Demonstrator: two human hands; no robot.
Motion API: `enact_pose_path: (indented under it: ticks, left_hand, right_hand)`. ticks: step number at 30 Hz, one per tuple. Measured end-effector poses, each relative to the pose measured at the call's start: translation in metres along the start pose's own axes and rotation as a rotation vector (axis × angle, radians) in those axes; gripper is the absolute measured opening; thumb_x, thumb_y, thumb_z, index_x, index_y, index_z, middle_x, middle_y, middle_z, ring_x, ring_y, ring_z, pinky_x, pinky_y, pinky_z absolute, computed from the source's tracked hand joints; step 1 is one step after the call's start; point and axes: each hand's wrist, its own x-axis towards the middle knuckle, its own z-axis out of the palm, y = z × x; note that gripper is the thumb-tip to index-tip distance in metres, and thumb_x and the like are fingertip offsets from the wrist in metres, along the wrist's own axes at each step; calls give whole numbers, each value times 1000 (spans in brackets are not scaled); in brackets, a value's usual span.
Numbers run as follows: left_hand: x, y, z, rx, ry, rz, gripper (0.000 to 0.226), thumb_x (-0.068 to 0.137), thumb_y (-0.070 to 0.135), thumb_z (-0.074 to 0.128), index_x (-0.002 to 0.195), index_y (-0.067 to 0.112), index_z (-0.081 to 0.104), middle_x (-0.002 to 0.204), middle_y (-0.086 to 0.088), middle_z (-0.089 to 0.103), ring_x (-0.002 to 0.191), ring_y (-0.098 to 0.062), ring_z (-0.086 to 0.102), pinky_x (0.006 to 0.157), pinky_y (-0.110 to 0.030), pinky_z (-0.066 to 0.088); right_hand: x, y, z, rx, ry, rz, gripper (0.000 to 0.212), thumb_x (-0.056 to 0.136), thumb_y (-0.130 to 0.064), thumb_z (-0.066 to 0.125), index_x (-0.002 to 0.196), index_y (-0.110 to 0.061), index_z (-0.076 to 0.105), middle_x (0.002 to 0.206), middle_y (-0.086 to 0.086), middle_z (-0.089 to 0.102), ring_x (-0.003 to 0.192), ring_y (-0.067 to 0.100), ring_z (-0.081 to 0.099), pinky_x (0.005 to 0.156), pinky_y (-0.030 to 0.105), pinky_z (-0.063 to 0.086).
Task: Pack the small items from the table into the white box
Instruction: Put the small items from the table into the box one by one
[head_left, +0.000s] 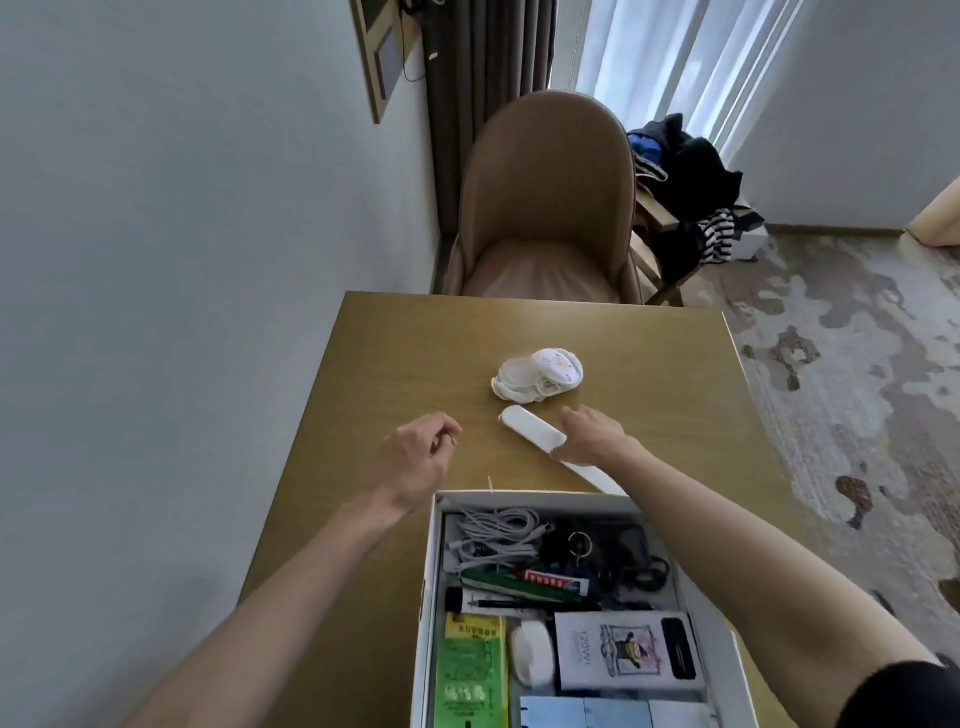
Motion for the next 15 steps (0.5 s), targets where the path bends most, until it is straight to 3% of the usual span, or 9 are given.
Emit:
enact_pose_path:
  ticks: [4,9,12,15]
  left_hand:
    - [18,-15,13,-18,-53,-51,16,94,9,52,100,10,67,92,-2,68,80,-15,63,68,-32,56]
    - [59,-22,31,-18,-136,-68,17,94,16,51,100,18,66,93,3,69,79,-12,62,67,-32,54]
    - [98,-19,53,-46,-156,-78,17,92,14,51,103,16,64,96,0,65,83,-19,62,66,-31,50]
    - [134,-7,85,1,-184,-28,36,87,14,55,123,13,54,119,-8,53,105,-27,56,79,-32,46]
  right_hand:
    - [17,7,9,-84,-73,16,56,78,-40,73,122,-16,48,116,5,56,101,24,58,72,34,50]
    - [15,26,12,-20,-86,1,33,86,-24,63,116,-16,54,110,4,59,100,25,59,71,32,44]
    - [-5,47,3,174,71,-3,15,89,-25,58,99,-16,52,99,4,53,93,29,57,70,35,43]
    - [-33,65,-9,364,235,-4,18,90,-26,60,93,-10,53,93,7,58,83,28,55,72,40,46]
